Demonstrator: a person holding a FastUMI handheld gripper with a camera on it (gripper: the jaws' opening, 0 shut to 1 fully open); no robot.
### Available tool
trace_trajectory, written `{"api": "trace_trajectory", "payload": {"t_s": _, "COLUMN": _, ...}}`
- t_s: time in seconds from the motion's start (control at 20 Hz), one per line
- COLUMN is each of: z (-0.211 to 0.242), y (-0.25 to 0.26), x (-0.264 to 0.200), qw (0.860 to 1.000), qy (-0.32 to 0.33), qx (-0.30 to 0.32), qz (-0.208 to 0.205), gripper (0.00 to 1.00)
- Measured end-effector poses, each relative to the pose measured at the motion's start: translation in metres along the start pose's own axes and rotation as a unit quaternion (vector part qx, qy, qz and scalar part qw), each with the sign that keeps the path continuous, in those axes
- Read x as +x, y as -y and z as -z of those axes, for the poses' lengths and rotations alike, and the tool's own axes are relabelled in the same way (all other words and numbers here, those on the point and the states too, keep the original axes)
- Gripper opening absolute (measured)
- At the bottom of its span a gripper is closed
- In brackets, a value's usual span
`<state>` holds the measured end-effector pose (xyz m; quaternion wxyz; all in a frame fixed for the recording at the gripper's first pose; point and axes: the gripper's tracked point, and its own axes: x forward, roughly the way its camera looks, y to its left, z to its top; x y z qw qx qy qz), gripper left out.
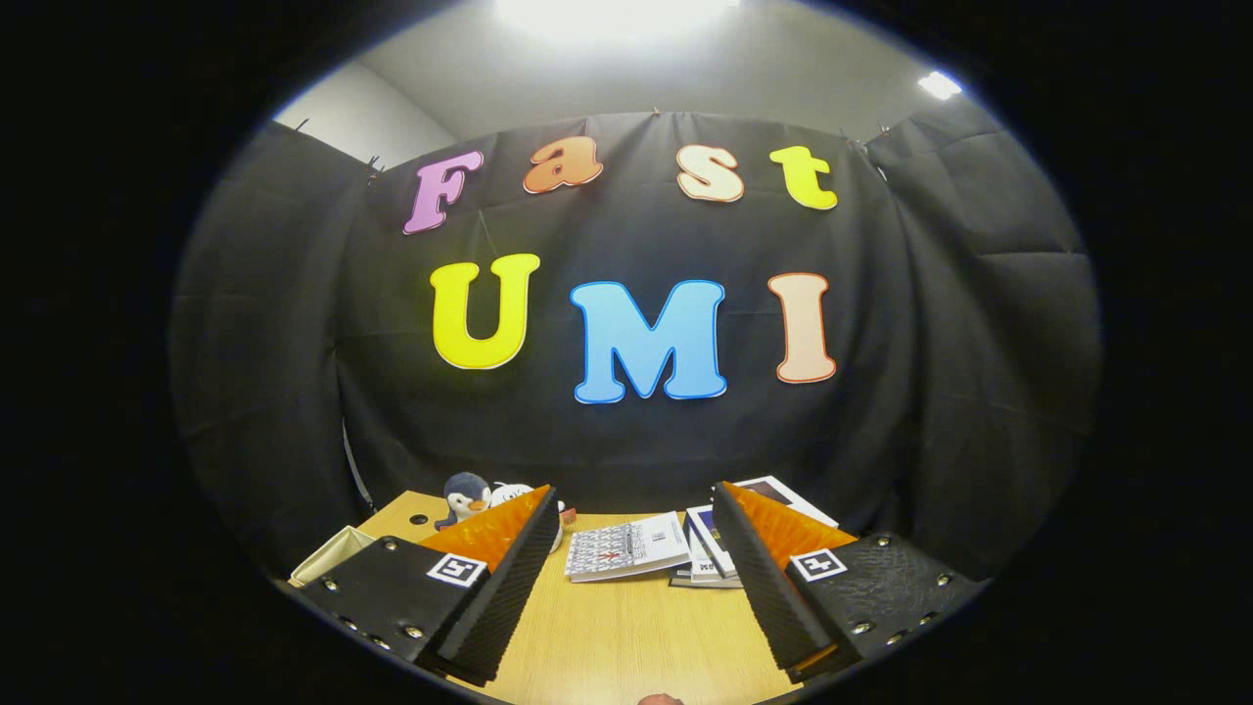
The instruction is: Open the storage box then place both shoes into the box .Put the left shoe in first, then the right shoe, with the right side of both shoes facing outward in a uniform manner.
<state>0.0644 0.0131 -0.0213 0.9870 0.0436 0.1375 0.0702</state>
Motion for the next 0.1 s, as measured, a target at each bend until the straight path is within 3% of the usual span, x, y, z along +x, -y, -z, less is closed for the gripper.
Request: {"api": "trace_trajectory", "payload": {"t_s": 0.1, "z": -0.0057, "y": 0.0021, "x": -0.0012, "qw": 1.0, "qy": 0.014, "qx": 0.003, "qz": 0.001, "gripper": 0.97}}
